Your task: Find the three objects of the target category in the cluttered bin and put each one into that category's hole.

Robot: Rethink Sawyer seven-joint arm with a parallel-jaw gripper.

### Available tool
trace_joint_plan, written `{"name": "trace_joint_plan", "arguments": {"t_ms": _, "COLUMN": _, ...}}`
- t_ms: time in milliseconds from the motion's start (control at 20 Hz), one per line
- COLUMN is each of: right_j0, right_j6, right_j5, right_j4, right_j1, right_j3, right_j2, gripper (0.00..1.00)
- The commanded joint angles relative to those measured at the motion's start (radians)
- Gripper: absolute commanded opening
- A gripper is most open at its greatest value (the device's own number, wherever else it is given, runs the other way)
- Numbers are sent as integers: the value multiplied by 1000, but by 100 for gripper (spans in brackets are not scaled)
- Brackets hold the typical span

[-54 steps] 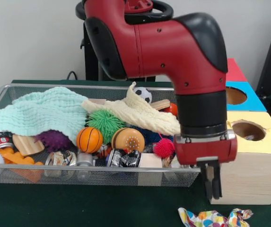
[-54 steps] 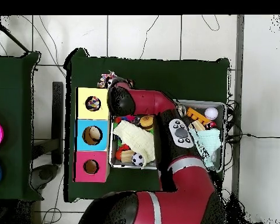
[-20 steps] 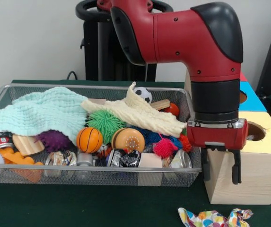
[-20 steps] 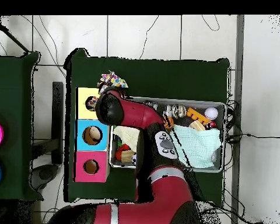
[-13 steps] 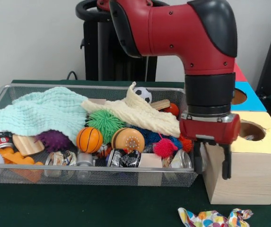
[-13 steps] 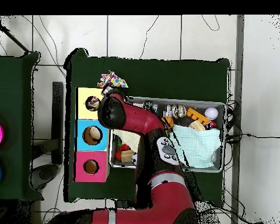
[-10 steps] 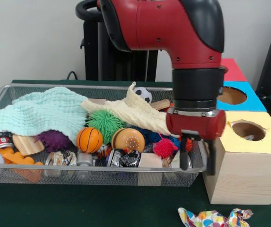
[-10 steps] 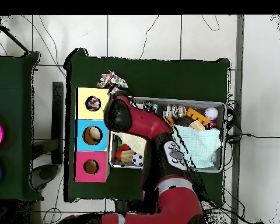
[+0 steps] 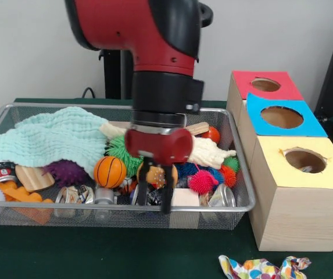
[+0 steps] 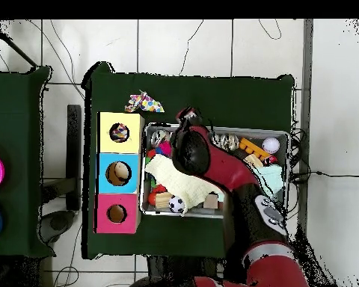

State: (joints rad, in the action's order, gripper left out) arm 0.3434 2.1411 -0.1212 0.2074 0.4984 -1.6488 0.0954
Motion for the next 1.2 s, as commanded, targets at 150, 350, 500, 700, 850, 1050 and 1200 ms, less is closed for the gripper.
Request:
{"name": "trace_joint_plan", "arguments": {"t_ms": 150, "right_j0": 16, "right_j6": 225, "right_j5": -101, "right_j4": 91, "right_j1": -100, "right_j3": 15, "right_j2": -13, "gripper": 100}}
{"name": "trace_joint_plan", "arguments": {"t_ms": 350, "right_j0": 16, "right_j6": 218, "right_j5": -108, "right_j4": 111, "right_j1": -110, "right_j3": 25, "right_j2": -7, "gripper": 100}}
{"name": "trace_joint_plan", "arguments": {"t_ms": 500, "right_j0": 8, "right_j6": 221, "right_j5": -118, "right_j4": 123, "right_j1": -112, "right_j3": 22, "right_j2": -8, "gripper": 100}}
{"name": "trace_joint_plan", "arguments": {"t_ms": 700, "right_j0": -7, "right_j6": 222, "right_j5": -123, "right_j4": 142, "right_j1": -115, "right_j3": 27, "right_j2": -18, "gripper": 100}}
{"name": "trace_joint_plan", "arguments": {"t_ms": 850, "right_j0": 3, "right_j6": 221, "right_j5": -129, "right_j4": 134, "right_j1": -115, "right_j3": 24, "right_j2": -9, "gripper": 100}}
{"name": "trace_joint_plan", "arguments": {"t_ms": 1050, "right_j0": -8, "right_j6": 222, "right_j5": -131, "right_j4": 147, "right_j1": -111, "right_j3": 23, "right_j2": -18, "gripper": 100}}
{"name": "trace_joint_plan", "arguments": {"t_ms": 1200, "right_j0": -23, "right_j6": 219, "right_j5": -124, "right_j4": 167, "right_j1": -102, "right_j3": 23, "right_j2": -31, "gripper": 100}}
